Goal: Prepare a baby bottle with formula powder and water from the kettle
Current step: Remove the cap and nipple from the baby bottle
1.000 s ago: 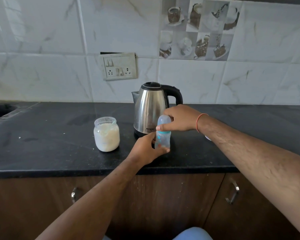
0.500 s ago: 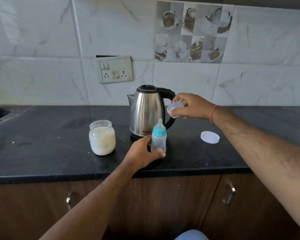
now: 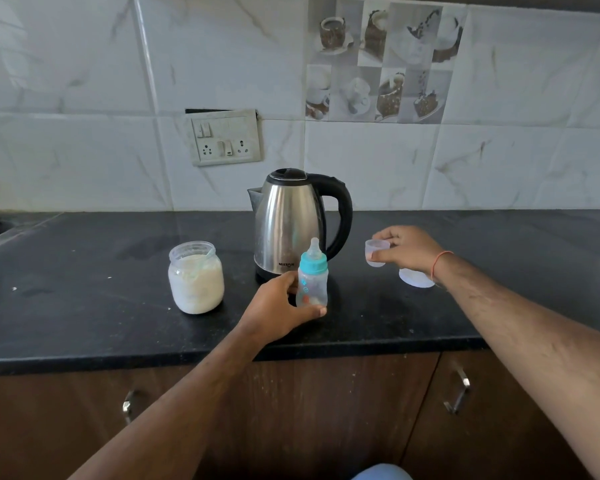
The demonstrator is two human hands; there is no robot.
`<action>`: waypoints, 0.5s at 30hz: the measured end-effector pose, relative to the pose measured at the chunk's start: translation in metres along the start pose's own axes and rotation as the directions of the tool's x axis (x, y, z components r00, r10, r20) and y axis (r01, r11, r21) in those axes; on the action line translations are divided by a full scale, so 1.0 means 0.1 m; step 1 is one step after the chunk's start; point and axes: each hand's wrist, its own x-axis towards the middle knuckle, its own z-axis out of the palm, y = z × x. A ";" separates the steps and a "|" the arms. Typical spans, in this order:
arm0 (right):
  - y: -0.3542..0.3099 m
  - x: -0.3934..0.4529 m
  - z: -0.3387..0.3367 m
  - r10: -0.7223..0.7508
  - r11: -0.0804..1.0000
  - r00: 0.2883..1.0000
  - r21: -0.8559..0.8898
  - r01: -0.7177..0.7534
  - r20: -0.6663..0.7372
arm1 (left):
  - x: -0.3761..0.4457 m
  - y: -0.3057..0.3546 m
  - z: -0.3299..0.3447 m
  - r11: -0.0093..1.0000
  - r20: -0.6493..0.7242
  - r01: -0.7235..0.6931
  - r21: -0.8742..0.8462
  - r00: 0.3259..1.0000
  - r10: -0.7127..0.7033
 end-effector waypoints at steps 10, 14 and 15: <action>0.12 0.22 0.35 0.018 0.981 0.999 -0.191 -0.026 -0.043 | 0.04 -0.01 0.00 1.000 0.006 0.011 0.006 1.000 -0.011; 0.14 0.23 0.41 0.028 0.972 0.999 -0.233 -0.036 -0.037 | 0.05 -0.03 0.00 1.000 0.013 0.011 0.005 1.000 -0.011; 0.14 0.23 0.42 0.029 0.970 0.999 -0.239 -0.037 -0.036 | 0.05 -0.03 0.00 1.000 0.014 0.009 0.006 1.000 -0.009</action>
